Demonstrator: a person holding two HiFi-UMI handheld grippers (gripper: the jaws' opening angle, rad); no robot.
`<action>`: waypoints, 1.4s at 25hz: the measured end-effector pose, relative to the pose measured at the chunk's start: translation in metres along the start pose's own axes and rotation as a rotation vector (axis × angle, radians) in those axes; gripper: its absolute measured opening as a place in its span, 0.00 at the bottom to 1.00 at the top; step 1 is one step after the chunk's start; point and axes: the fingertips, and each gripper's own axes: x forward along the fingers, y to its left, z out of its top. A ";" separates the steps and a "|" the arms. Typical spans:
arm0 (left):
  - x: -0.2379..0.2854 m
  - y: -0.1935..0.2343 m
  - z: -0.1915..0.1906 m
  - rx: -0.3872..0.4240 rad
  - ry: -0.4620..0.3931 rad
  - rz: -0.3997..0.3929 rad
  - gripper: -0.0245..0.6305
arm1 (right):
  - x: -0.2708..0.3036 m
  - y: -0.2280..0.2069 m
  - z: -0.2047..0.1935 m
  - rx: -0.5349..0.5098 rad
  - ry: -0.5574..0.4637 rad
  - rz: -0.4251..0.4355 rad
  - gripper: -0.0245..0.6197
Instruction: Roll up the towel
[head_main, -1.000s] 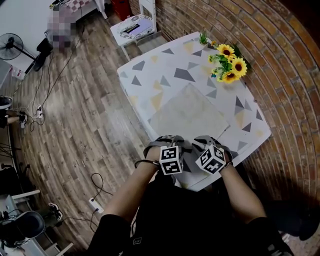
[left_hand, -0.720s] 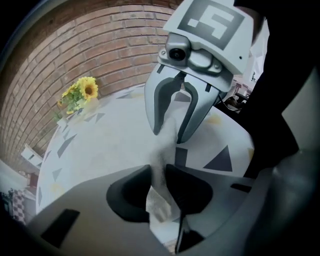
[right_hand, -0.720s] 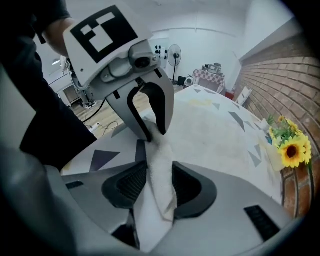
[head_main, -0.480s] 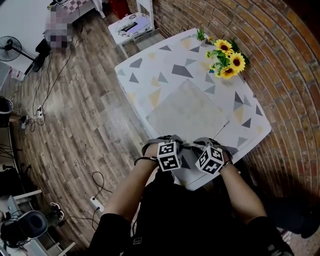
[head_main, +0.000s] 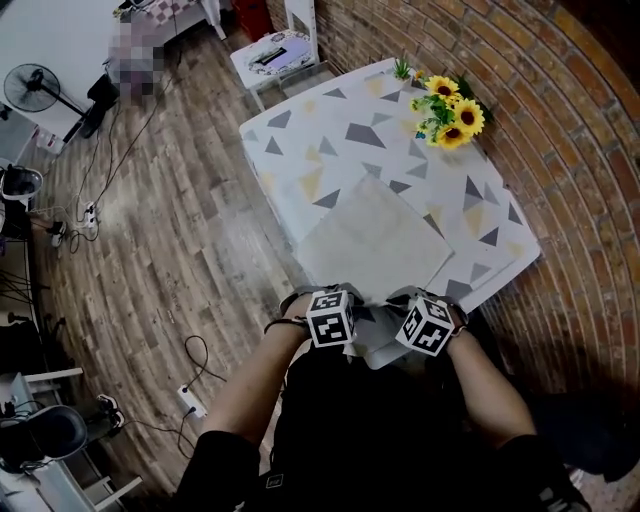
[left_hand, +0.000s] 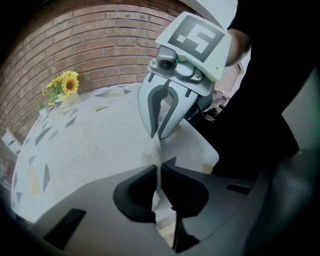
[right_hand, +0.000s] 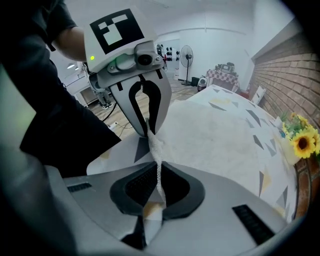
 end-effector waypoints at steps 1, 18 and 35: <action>-0.001 -0.005 0.000 -0.009 -0.001 -0.016 0.10 | -0.003 0.004 -0.001 -0.002 -0.004 0.013 0.10; -0.019 0.048 -0.005 0.016 -0.017 0.114 0.27 | 0.003 -0.052 0.014 0.074 0.044 -0.062 0.13; -0.003 0.057 -0.005 0.016 0.016 0.143 0.13 | -0.001 -0.044 0.035 -0.051 -0.007 -0.064 0.25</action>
